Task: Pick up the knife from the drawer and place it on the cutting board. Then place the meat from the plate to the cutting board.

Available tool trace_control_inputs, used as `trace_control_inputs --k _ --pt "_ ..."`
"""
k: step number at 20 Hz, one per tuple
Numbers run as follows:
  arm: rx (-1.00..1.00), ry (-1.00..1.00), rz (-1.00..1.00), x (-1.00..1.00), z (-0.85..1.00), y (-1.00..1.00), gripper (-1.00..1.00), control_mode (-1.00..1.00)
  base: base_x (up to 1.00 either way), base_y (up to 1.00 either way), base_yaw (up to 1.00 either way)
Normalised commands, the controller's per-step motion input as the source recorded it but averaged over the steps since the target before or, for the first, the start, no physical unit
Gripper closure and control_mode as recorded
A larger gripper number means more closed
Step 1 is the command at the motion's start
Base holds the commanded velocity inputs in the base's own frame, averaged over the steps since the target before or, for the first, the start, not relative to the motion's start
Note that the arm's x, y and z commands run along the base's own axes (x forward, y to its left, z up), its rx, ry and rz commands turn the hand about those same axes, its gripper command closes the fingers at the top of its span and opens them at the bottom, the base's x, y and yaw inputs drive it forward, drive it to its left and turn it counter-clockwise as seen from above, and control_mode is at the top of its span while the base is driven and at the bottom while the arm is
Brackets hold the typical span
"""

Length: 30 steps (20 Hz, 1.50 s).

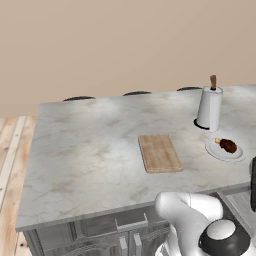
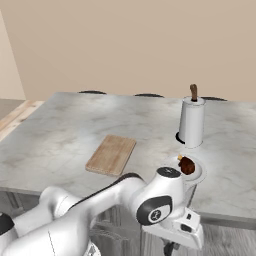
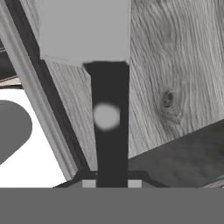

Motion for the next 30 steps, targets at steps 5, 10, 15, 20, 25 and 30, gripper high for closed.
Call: trace_control_inputs --k 5,10,15,20,25,30 --pt "-0.1 0.0 0.1 0.05 0.37 0.64 1.0 -1.0 0.0 0.0 0.0" --pt "-0.06 0.0 0.1 0.19 0.41 0.58 1.0 -1.0 0.0 0.0 0.0" --pt "-0.01 0.0 0.11 0.32 0.29 0.38 1.0 -1.0 0.0 0.0 0.0" --pt "0.0 0.0 0.13 0.42 0.37 0.27 1.0 -1.0 0.0 0.0 0.0" --pt "0.0 0.0 0.19 0.45 0.46 0.08 1.0 -1.0 0.0 0.0 0.0" --pt "0.0 0.03 0.22 0.5 0.19 0.07 1.0 -1.0 0.0 0.0 0.0"
